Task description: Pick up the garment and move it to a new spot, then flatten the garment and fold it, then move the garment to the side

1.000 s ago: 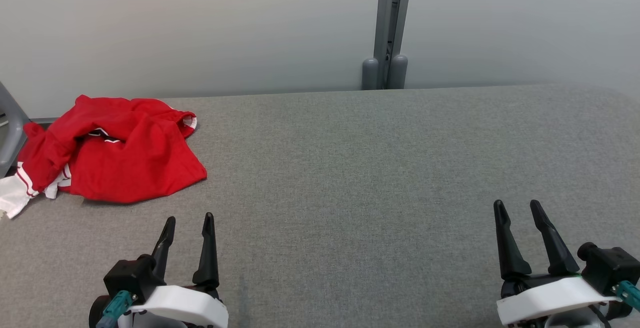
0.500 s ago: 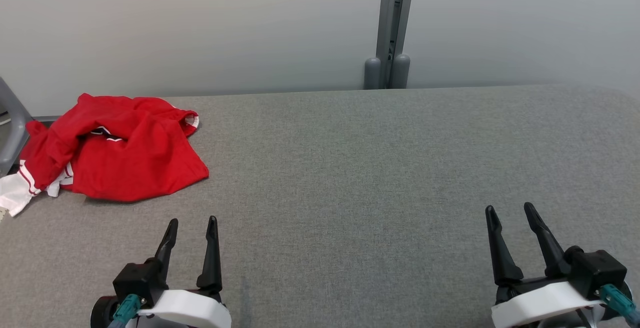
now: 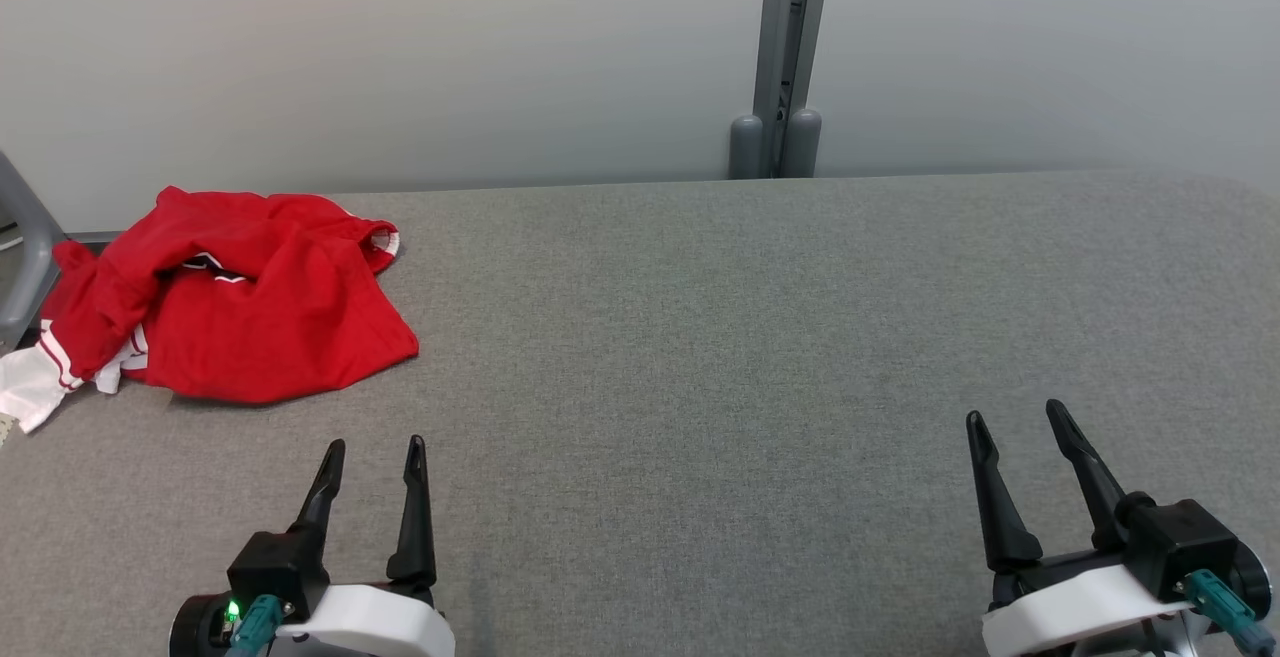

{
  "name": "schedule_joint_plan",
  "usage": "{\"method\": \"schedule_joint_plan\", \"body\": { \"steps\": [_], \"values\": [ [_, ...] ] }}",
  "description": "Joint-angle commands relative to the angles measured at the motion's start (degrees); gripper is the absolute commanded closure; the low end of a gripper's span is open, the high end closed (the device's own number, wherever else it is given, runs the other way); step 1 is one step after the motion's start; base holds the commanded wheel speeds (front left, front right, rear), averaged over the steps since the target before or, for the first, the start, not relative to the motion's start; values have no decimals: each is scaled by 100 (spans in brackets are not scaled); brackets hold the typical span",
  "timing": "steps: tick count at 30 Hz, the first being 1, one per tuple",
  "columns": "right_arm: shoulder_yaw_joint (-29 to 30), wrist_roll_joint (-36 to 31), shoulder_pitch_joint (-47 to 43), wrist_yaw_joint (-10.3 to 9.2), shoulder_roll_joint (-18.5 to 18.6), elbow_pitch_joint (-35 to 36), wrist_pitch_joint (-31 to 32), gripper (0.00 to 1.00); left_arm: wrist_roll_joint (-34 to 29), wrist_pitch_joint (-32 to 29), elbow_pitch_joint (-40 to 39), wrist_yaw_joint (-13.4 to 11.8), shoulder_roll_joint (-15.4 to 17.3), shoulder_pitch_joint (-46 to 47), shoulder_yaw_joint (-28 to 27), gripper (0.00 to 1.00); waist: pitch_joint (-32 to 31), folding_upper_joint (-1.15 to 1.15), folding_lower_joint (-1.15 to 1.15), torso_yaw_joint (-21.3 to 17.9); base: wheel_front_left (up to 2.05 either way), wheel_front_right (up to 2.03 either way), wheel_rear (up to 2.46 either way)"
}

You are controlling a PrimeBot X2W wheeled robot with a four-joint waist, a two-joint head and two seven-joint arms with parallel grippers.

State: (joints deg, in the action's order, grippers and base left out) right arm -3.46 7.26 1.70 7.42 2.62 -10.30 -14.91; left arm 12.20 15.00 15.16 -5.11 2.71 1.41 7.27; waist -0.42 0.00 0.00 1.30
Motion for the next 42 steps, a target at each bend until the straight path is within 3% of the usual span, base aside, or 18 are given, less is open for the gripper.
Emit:
{"method": "schedule_joint_plan", "body": {
  "steps": [1,42],
  "values": [
    [36,0,28,12,49,-6,-43,0,98,28,14,-13,31,13,-57,0,0,0,0,2,0,0,0],
    [105,54,35,12,47,4,-43,0,81,22,131,51,30,89,-50,0,20,0,0,33,0,0,0]
  ]
}}
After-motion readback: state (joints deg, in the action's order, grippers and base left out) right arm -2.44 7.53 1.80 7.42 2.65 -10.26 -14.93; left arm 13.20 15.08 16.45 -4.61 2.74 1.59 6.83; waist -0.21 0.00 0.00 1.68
